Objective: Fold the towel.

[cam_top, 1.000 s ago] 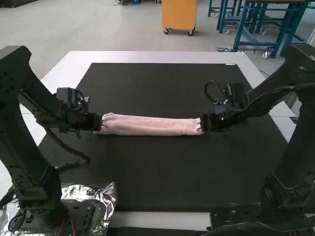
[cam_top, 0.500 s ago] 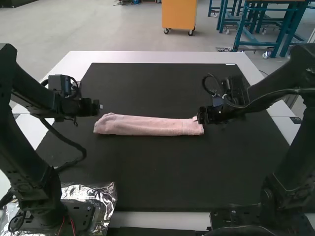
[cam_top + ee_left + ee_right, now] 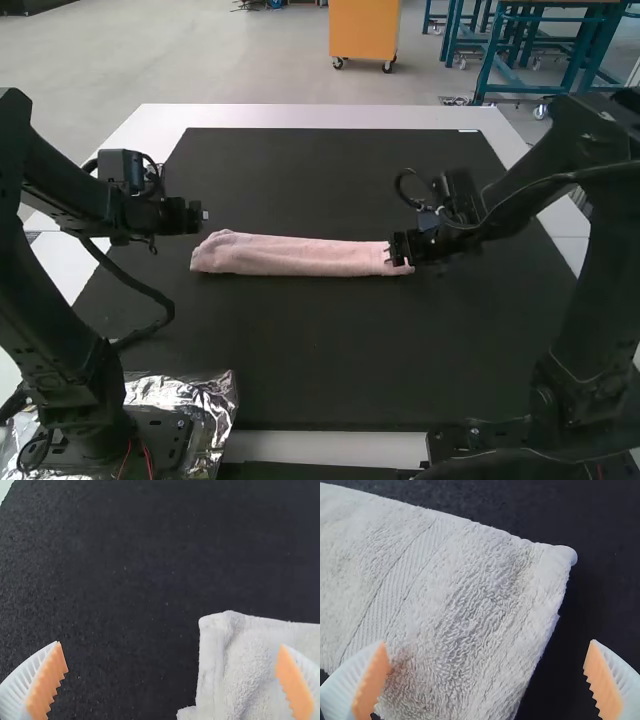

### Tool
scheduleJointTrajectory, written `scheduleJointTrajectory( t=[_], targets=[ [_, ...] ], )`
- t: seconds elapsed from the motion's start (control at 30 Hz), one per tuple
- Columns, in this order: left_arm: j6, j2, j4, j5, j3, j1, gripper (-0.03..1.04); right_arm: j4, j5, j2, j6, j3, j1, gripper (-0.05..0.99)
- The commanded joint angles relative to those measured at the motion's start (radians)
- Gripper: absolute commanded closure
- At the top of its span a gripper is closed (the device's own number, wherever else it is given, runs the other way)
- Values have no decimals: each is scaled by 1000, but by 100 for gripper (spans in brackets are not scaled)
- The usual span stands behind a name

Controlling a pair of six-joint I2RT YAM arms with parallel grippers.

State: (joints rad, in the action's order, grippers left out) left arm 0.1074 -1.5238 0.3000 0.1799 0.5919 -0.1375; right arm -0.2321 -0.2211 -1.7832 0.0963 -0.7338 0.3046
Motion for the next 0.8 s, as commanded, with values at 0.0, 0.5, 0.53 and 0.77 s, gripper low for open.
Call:
scheduleJointTrajectory(
  t=[0.0, 0.5, 0.53, 0.77],
  targets=[
    [5, 37, 1, 3, 26, -2, 4, -16, 20, -39, -6, -15, 18, 6],
    [-18, 37, 19, 1, 31, -1, 4, -1, -52, 28, -1, -13, -62, 96],
    [-20, 37, 21, 1, 34, -1, 4, 16, -55, 67, -6, -12, -81, 96],
    [-29, 40, 28, -2, 54, -7, 4, 119, -130, 228, -24, -49, -99, 96]
  ],
)
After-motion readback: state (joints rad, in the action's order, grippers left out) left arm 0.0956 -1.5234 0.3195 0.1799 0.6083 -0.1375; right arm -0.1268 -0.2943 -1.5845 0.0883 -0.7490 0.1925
